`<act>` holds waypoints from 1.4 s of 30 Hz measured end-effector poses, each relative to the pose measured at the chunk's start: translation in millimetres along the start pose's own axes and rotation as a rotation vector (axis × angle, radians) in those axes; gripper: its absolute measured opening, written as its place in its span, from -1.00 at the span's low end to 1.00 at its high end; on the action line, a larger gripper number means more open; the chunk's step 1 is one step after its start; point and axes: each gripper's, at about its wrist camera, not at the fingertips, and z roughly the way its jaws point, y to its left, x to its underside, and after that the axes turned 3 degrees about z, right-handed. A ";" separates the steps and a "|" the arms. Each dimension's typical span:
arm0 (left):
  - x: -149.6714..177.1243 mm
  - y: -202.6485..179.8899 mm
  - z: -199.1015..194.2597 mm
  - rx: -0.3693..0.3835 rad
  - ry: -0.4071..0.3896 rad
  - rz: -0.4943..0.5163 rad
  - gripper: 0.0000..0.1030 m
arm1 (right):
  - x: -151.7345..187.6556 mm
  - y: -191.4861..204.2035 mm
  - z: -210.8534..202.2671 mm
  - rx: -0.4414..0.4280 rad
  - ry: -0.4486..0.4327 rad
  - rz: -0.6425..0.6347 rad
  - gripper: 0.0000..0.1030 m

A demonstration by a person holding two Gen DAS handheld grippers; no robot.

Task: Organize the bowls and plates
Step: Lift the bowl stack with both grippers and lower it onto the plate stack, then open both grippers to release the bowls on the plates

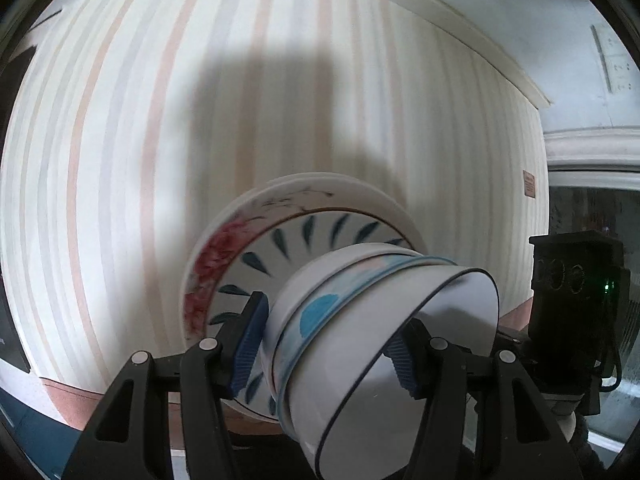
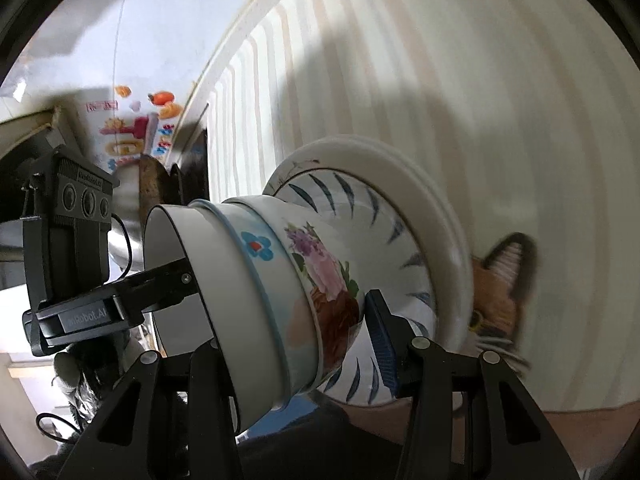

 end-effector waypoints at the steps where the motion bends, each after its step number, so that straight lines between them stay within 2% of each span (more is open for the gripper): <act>1: 0.0 2.9 0.8 0.002 0.000 -0.004 0.05 | 0.1 -1.5 -0.1 0.004 0.004 -0.002 -0.04; 11: 0.0 22.3 -0.8 0.013 0.015 0.000 0.05 | -11.3 3.3 16.8 0.038 0.018 -0.007 -0.05; 24: 3.0 19.2 4.7 0.004 0.014 0.022 0.05 | -12.5 7.3 21.4 0.064 0.008 0.013 -0.05; 26: 5.7 17.3 -1.2 -0.010 -0.007 0.032 0.05 | -11.5 10.2 21.0 0.079 0.005 0.005 -0.04; 31: 18.4 7.4 -31.6 -0.115 -0.114 0.092 0.05 | -1.9 20.7 11.5 0.120 -0.036 -0.018 -0.02; 33: 27.7 2.3 -46.7 -0.150 -0.165 0.118 0.05 | 5.2 29.6 -0.1 0.125 -0.074 -0.038 -0.02; 36: 42.0 -5.4 -65.7 -0.195 -0.231 0.149 0.06 | 19.8 52.3 -25.7 0.193 -0.163 -0.102 0.00; 39: 57.1 -10.7 -81.1 -0.218 -0.280 0.166 0.07 | 38.2 75.7 -51.1 0.261 -0.241 -0.153 0.21; 40: 62.0 -11.8 -86.3 -0.227 -0.299 0.171 0.15 | 46.0 84.0 -60.0 0.283 -0.272 -0.169 0.35; 41: 68.8 -14.1 -93.2 -0.239 -0.329 0.179 0.32 | 54.5 92.2 -68.3 0.307 -0.303 -0.188 0.53; 42: 73.6 -14.9 -97.9 -0.249 -0.349 0.181 0.44 | 60.9 98.9 -73.9 0.326 -0.326 -0.201 0.62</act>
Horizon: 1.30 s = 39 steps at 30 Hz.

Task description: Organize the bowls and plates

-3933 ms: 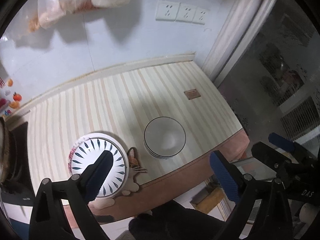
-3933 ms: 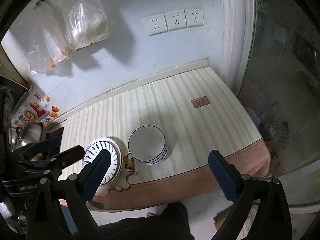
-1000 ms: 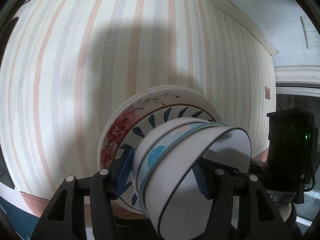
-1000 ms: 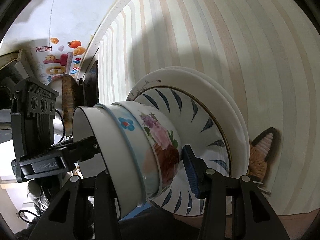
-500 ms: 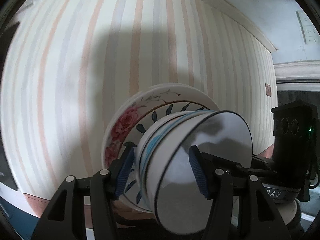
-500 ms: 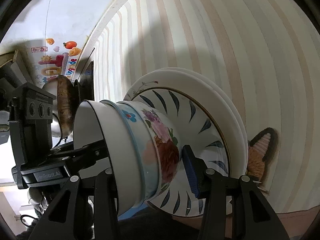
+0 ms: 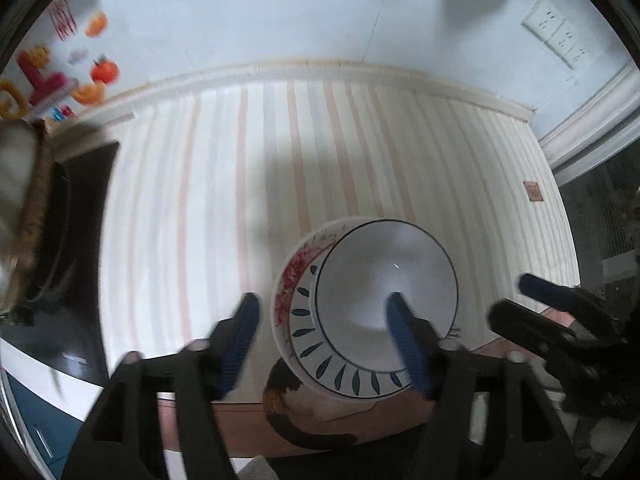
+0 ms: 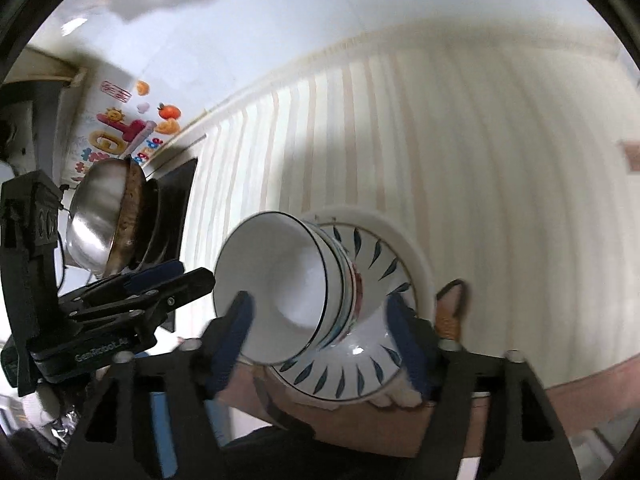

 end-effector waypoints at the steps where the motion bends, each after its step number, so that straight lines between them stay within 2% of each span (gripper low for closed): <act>1: 3.2 -0.3 -6.5 -0.009 -0.020 -0.001 0.68 | 4.0 5.7 -11.5 0.025 -0.029 -0.016 0.74; 2: 5.4 0.0 -12.2 -0.017 -0.038 0.002 0.77 | 8.7 10.9 -22.5 0.049 -0.059 -0.030 0.78; 11: 28.6 -1.3 -57.7 -0.051 -0.140 -0.022 0.81 | 42.2 41.7 -84.8 0.188 -0.216 -0.067 0.89; 16: 44.0 -9.7 -80.6 -0.065 -0.188 -0.033 0.81 | 57.1 50.4 -113.2 0.196 -0.276 -0.083 0.91; 21: 66.4 -20.3 -116.1 -0.087 -0.268 -0.044 0.82 | 79.8 56.3 -138.0 0.192 -0.315 -0.104 0.92; 23: 79.9 -25.3 -134.3 -0.089 -0.315 -0.057 0.94 | 92.9 59.5 -152.3 0.190 -0.339 -0.119 0.92; 31: 135.8 -42.4 -188.6 -0.131 -0.443 -0.091 0.96 | 153.9 75.5 -206.9 0.205 -0.425 -0.183 0.95; 39: 192.5 -54.8 -220.7 -0.175 -0.463 -0.098 0.99 | 221.1 92.1 -253.1 0.219 -0.493 -0.220 0.96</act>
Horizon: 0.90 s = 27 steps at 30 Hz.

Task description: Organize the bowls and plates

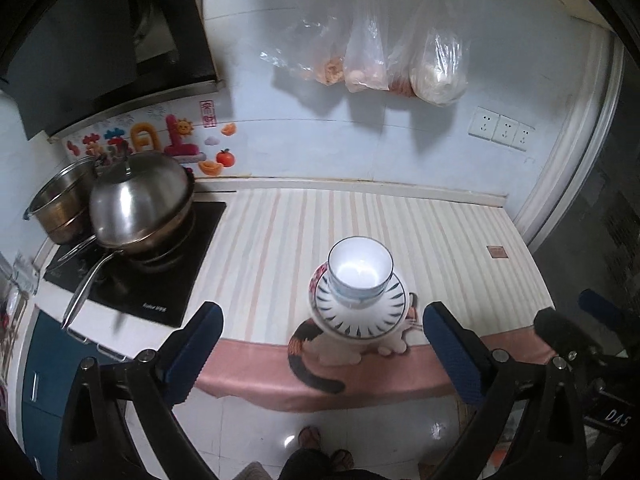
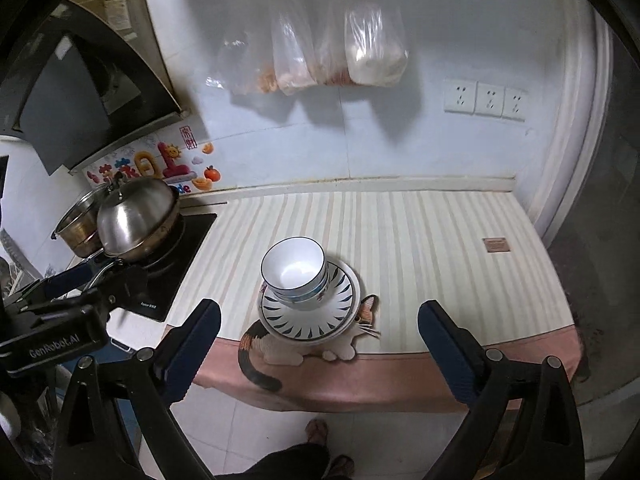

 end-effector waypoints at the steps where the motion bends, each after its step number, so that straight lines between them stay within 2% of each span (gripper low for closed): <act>1: 4.0 0.6 -7.5 -0.003 -0.006 -0.001 0.99 | 2.6 2.0 -7.3 0.005 -0.009 -0.003 0.97; 13: 35.4 12.2 -51.3 -0.056 -0.043 0.035 0.99 | 38.2 19.4 -70.7 0.041 -0.060 0.000 0.97; 27: 48.0 32.2 -62.6 -0.044 -0.047 0.023 0.99 | 48.5 49.4 -82.3 0.055 -0.061 -0.007 0.98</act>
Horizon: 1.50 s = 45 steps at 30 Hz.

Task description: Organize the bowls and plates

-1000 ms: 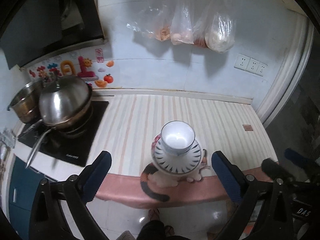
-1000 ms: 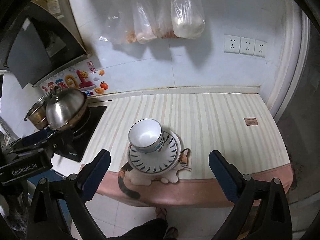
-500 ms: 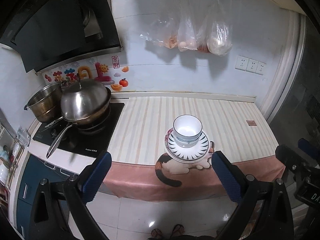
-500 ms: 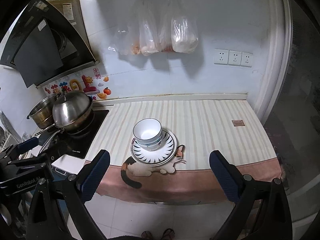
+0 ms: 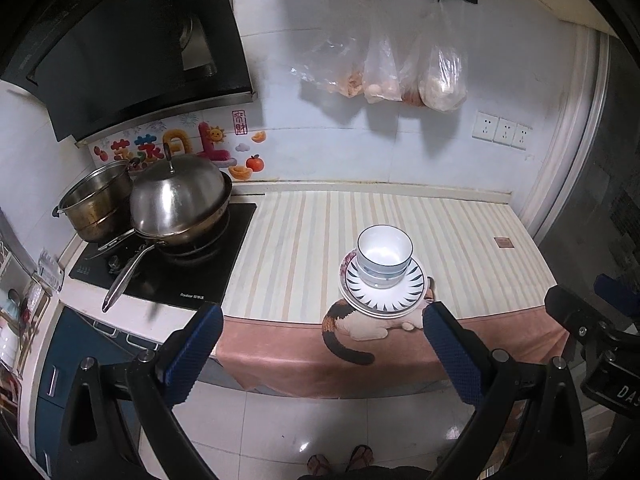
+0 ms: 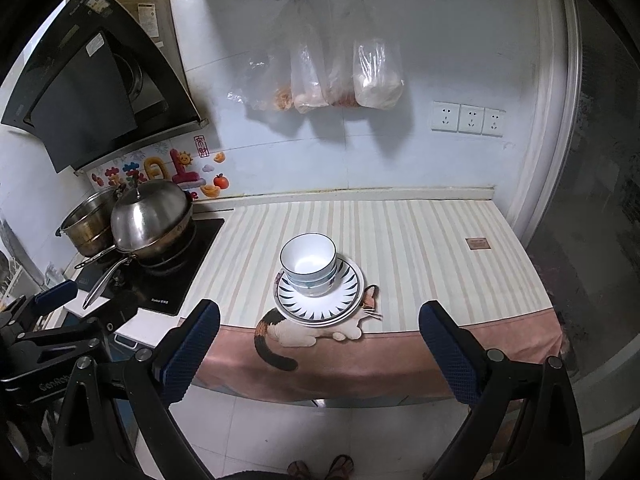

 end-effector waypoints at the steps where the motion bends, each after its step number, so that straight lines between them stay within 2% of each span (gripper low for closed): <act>1: -0.3 -0.1 0.2 0.002 0.001 0.001 0.99 | -0.1 -0.2 0.2 0.000 0.000 0.000 0.98; 45: 2.1 2.7 -12.0 0.019 0.009 -0.019 0.99 | 6.8 9.6 2.3 0.020 0.001 0.008 0.98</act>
